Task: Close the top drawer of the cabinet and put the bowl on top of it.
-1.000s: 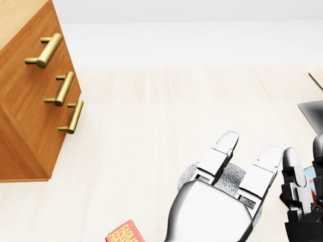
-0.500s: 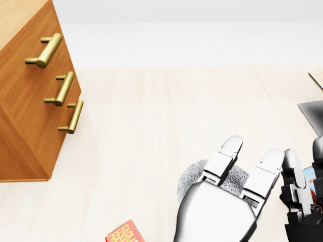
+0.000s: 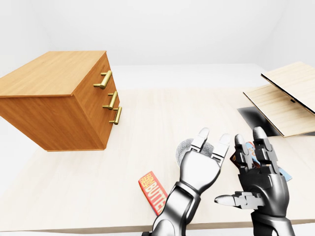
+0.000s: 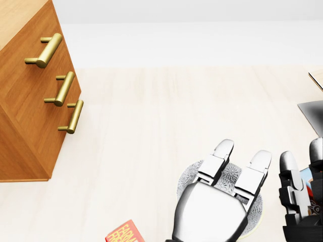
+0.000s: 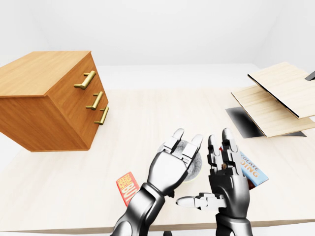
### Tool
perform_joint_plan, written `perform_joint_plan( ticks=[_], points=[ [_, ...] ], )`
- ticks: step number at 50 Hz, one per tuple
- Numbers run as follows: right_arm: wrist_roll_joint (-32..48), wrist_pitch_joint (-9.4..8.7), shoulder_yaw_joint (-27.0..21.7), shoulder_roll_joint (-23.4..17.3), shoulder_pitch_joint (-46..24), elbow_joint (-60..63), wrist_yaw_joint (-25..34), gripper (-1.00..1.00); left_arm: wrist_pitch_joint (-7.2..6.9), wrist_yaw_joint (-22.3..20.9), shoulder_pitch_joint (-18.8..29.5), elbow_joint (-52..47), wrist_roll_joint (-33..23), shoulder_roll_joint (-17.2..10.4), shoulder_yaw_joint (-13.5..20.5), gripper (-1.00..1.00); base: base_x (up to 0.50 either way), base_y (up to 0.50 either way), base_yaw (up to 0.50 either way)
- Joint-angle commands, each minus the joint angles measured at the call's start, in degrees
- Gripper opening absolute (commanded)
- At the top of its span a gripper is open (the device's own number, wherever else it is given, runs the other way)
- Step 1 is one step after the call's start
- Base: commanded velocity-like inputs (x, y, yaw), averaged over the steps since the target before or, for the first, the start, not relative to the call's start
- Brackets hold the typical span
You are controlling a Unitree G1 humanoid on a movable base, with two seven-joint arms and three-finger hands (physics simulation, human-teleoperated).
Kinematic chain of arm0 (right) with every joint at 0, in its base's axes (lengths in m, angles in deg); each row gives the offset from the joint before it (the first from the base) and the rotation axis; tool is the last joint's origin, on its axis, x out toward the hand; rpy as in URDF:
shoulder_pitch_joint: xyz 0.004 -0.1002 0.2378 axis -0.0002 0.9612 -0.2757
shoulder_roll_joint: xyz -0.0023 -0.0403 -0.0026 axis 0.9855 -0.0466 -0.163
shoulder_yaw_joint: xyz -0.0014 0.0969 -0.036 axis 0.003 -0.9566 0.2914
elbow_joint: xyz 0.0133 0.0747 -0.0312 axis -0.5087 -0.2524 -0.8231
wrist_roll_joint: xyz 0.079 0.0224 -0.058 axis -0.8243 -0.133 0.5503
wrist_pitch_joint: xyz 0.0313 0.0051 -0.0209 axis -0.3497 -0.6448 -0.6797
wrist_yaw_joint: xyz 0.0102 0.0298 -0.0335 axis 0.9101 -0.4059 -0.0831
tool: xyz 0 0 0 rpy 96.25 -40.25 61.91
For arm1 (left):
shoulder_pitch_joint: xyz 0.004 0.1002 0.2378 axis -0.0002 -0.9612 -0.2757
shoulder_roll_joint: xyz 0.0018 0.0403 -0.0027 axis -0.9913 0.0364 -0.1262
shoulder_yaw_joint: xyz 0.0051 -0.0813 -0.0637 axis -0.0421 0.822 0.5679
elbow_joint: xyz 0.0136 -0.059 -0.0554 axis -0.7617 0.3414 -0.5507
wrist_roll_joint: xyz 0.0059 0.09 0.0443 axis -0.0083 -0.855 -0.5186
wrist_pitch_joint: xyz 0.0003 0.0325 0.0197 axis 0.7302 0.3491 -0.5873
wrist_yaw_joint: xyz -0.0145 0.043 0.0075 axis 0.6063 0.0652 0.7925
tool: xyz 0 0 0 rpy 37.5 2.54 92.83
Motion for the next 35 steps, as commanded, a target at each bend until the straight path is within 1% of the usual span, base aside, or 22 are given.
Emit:
perform_joint_plan(
  ticks=[1, 8, 19, 20, 25, 35],
  points=[
    [0.3, 0.00, 0.6, -0.1, 0.3, 0.0, -0.2, 1.00, 0.00, 1.3, -0.4, 2.3, 0.2, -0.6, 0.5, 1.00, 0.00, 0.00, 0.00],
    [0.3, 0.00, 1.0, -0.3, 0.5, -0.4, -0.3, 1.00, 0.00, 0.8, -0.4, 2.6, -0.4, -0.7, 0.5, 1.00, 0.00, 0.00, 0.00],
    [0.4, 0.00, 1.3, -0.6, 0.6, -0.7, -0.6, 1.00, 0.00, 1.6, -0.2, 5.1, 0.1, -0.5, 1.3, 1.00, 0.00, 0.00, 0.00],
    [0.2, 0.00, 1.2, -0.7, 0.7, -0.6, -0.5, 1.00, 0.00, 2.5, -0.1, 6.9, 0.2, -0.4, 1.3, 1.00, 0.00, 0.00, 0.00],
    [-0.1, 0.00, 1.0, -0.7, 0.7, -0.7, -0.3, 1.00, 0.00, 2.8, 0.0, 7.6, 0.1, -0.2, 1.5, 1.00, 0.00, 0.00, 0.00],
    [-0.2, 0.00, 0.9, -0.4, 1.1, -0.8, 0.1, 1.00, 0.00, 2.9, -0.5, 8.9, -0.3, -0.4, 1.0, 1.00, 0.00, 0.00, 0.00]
  ],
)
